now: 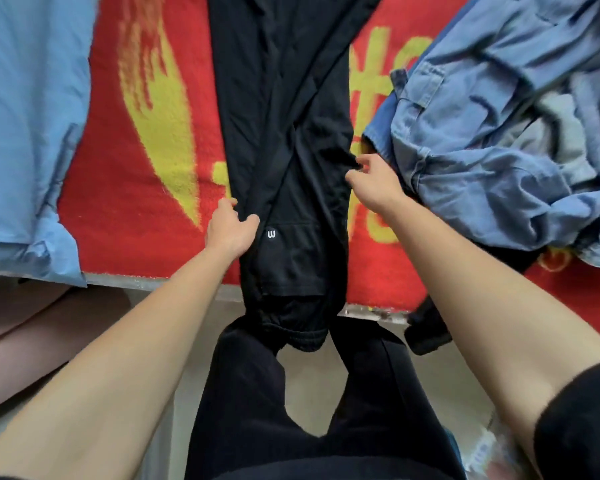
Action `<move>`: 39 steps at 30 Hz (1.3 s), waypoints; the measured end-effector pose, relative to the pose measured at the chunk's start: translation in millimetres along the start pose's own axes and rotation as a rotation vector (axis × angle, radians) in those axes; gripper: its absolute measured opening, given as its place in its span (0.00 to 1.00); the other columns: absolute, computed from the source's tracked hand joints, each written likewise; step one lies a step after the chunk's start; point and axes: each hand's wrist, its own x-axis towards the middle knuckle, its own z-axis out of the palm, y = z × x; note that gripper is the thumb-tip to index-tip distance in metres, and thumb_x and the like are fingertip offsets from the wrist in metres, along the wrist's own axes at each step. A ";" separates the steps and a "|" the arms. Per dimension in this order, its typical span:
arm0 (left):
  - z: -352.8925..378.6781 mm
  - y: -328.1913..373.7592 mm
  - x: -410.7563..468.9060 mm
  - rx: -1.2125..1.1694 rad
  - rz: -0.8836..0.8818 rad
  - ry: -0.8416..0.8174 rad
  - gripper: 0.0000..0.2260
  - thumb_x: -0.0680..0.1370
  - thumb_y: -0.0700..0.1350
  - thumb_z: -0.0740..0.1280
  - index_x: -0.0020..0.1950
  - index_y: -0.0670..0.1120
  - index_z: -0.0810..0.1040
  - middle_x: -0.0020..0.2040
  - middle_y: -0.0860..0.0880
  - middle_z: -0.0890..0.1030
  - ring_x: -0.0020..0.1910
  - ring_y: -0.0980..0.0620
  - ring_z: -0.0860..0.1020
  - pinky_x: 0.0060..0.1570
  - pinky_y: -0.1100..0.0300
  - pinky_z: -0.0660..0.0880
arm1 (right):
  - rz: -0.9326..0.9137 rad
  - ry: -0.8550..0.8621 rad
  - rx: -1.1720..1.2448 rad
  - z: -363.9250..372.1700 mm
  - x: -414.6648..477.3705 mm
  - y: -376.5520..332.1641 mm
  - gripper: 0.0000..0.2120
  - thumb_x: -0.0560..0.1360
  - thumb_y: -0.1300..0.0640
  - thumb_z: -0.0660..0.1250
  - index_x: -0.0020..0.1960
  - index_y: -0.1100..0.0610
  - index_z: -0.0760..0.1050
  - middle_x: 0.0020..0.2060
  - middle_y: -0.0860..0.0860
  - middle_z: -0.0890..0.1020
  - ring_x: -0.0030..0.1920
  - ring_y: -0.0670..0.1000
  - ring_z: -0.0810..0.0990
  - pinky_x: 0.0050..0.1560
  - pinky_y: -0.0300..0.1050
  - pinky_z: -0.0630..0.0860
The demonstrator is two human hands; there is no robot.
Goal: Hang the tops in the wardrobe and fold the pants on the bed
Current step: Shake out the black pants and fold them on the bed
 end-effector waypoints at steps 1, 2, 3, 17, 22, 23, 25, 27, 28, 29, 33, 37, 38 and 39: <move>-2.3 11.4 7.0 0.015 0.049 0.017 0.25 0.76 0.52 0.66 0.71 0.46 0.67 0.64 0.46 0.75 0.63 0.45 0.75 0.64 0.48 0.70 | -0.010 -0.001 0.078 -4.2 9.5 -11.5 0.24 0.74 0.52 0.63 0.69 0.53 0.71 0.51 0.48 0.78 0.56 0.53 0.77 0.62 0.49 0.73; -2.7 23.8 15.4 0.039 0.106 0.041 0.25 0.77 0.53 0.66 0.71 0.47 0.67 0.65 0.47 0.75 0.62 0.45 0.75 0.63 0.48 0.71 | -0.018 0.008 0.159 -7.6 21.4 -24.1 0.23 0.73 0.53 0.63 0.67 0.53 0.71 0.49 0.48 0.77 0.52 0.52 0.77 0.59 0.51 0.75; -1.7 36.8 27.9 0.074 0.169 0.068 0.24 0.77 0.55 0.66 0.70 0.47 0.68 0.65 0.47 0.74 0.62 0.46 0.74 0.61 0.50 0.71 | -0.020 0.024 0.231 -10.2 36.6 -38.0 0.22 0.73 0.55 0.63 0.66 0.54 0.72 0.46 0.49 0.78 0.48 0.52 0.77 0.55 0.52 0.76; -62.5 147.2 257.8 0.761 0.583 0.154 0.29 0.82 0.63 0.52 0.80 0.57 0.49 0.81 0.50 0.47 0.79 0.46 0.45 0.72 0.33 0.54 | 0.103 0.414 0.847 -26.8 201.9 -175.8 0.16 0.72 0.54 0.72 0.55 0.57 0.72 0.46 0.52 0.82 0.37 0.47 0.83 0.37 0.41 0.81; -74.7 147.6 265.8 0.791 0.659 0.146 0.30 0.79 0.67 0.53 0.79 0.59 0.52 0.81 0.51 0.51 0.79 0.47 0.50 0.67 0.37 0.66 | -0.079 0.404 1.077 -35.0 203.2 -249.6 0.09 0.75 0.65 0.62 0.38 0.55 0.69 0.25 0.47 0.73 0.24 0.45 0.73 0.28 0.36 0.65; -77.1 148.3 266.7 0.796 0.662 0.138 0.31 0.79 0.67 0.53 0.79 0.59 0.51 0.81 0.51 0.51 0.79 0.48 0.50 0.66 0.38 0.67 | -0.149 0.378 1.099 -30.5 201.3 -269.5 0.12 0.77 0.67 0.59 0.37 0.55 0.68 0.26 0.47 0.73 0.24 0.45 0.73 0.29 0.36 0.65; -78.9 148.4 266.1 0.800 0.659 0.121 0.31 0.79 0.67 0.53 0.79 0.59 0.51 0.81 0.52 0.50 0.79 0.48 0.50 0.66 0.39 0.67 | -0.197 0.364 0.932 -21.4 199.0 -299.9 0.17 0.78 0.67 0.58 0.36 0.52 0.62 0.27 0.47 0.68 0.25 0.44 0.67 0.33 0.38 0.64; -78.0 147.5 264.6 0.800 0.654 0.118 0.30 0.79 0.67 0.53 0.79 0.59 0.51 0.81 0.52 0.50 0.79 0.48 0.49 0.67 0.38 0.67 | -0.113 0.352 0.640 -15.8 201.3 -309.8 0.17 0.78 0.63 0.61 0.36 0.50 0.59 0.31 0.47 0.63 0.28 0.45 0.63 0.36 0.39 0.63; -77.9 147.7 264.5 0.796 0.654 0.118 0.30 0.79 0.67 0.53 0.79 0.59 0.51 0.81 0.52 0.50 0.79 0.48 0.49 0.67 0.38 0.66 | -0.080 0.389 0.525 -13.9 204.3 -307.2 0.12 0.78 0.60 0.62 0.39 0.49 0.63 0.34 0.47 0.64 0.32 0.45 0.65 0.39 0.40 0.64; -77.7 147.8 264.6 0.792 0.655 0.119 0.30 0.79 0.67 0.54 0.79 0.59 0.51 0.81 0.52 0.50 0.79 0.48 0.49 0.67 0.38 0.66 | -0.063 0.456 0.431 -12.3 208.7 -298.8 0.04 0.77 0.56 0.63 0.46 0.49 0.69 0.40 0.47 0.70 0.37 0.47 0.70 0.43 0.40 0.67; -77.0 148.0 266.8 0.776 0.659 0.122 0.31 0.79 0.67 0.54 0.79 0.59 0.52 0.81 0.51 0.50 0.79 0.48 0.50 0.67 0.38 0.66 | 0.143 0.800 0.241 -12.0 215.5 -238.3 0.29 0.73 0.41 0.68 0.69 0.51 0.66 0.64 0.53 0.69 0.62 0.54 0.73 0.59 0.44 0.68; -76.9 146.9 267.6 0.780 0.670 0.113 0.31 0.79 0.67 0.55 0.79 0.59 0.52 0.81 0.51 0.51 0.79 0.47 0.50 0.66 0.38 0.66 | 0.237 0.570 0.536 -19.2 216.6 -184.9 0.28 0.71 0.43 0.73 0.66 0.53 0.70 0.61 0.51 0.79 0.58 0.53 0.80 0.55 0.45 0.77; -78.0 147.9 267.9 0.779 0.674 0.104 0.31 0.79 0.67 0.55 0.79 0.59 0.52 0.81 0.51 0.51 0.79 0.47 0.50 0.66 0.38 0.66 | 0.209 0.509 0.603 -24.4 216.1 -182.7 0.23 0.71 0.46 0.74 0.62 0.53 0.73 0.57 0.50 0.82 0.52 0.51 0.83 0.47 0.42 0.77; -79.4 150.1 267.6 0.778 0.667 0.085 0.31 0.79 0.67 0.55 0.79 0.59 0.53 0.81 0.51 0.50 0.79 0.47 0.50 0.67 0.37 0.66 | 0.176 0.475 0.646 -29.4 217.2 -182.6 0.19 0.72 0.49 0.75 0.59 0.53 0.75 0.53 0.49 0.84 0.47 0.49 0.84 0.40 0.40 0.76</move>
